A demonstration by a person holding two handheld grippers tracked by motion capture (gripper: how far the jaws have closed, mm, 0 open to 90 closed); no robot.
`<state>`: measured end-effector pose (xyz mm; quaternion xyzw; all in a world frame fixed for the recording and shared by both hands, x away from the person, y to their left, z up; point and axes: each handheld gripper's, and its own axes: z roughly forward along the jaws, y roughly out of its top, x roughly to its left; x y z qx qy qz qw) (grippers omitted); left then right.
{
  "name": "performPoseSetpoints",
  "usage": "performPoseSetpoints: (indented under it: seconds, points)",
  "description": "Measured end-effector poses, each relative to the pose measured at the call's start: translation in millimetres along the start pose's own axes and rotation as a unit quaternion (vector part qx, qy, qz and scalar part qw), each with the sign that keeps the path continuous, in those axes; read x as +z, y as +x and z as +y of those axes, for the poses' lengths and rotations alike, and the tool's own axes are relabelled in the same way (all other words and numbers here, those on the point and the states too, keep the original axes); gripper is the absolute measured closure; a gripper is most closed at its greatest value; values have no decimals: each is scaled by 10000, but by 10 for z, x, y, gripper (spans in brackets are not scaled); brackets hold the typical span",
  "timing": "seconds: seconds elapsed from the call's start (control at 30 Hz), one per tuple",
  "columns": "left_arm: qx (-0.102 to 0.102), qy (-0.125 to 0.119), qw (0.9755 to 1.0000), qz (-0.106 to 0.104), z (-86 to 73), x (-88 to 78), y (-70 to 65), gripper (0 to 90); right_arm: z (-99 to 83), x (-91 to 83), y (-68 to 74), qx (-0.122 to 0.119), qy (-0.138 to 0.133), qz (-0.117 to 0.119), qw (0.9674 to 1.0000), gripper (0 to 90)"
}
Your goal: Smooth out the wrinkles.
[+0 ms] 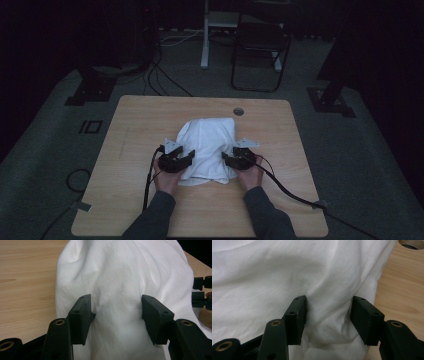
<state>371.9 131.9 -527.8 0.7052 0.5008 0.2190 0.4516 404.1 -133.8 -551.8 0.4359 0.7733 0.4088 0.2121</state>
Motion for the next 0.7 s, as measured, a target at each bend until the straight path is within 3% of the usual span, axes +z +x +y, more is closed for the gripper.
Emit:
performPoseSetpoints:
  seconds: [0.2, 0.4, 0.53, 0.7]
  points:
    - [-108, -69, 9999, 8, 67, -11, 93, 432, 124, 85, -50, 52, 47, 150, 9999, 417]
    - [10, -349, 9994, 73, 120, -357, 176, 421, 92, -302, -101, 63, -449, 224, 9987, 351]
    - [83, -456, 9989, 113, 91, -579, 257, 417, -19, -520, -223, 205, -511, 226, 9982, 350]
    - [149, -410, 9989, 171, 29, -713, 348, 412, -163, -669, -338, 294, -409, 185, 9986, 338]
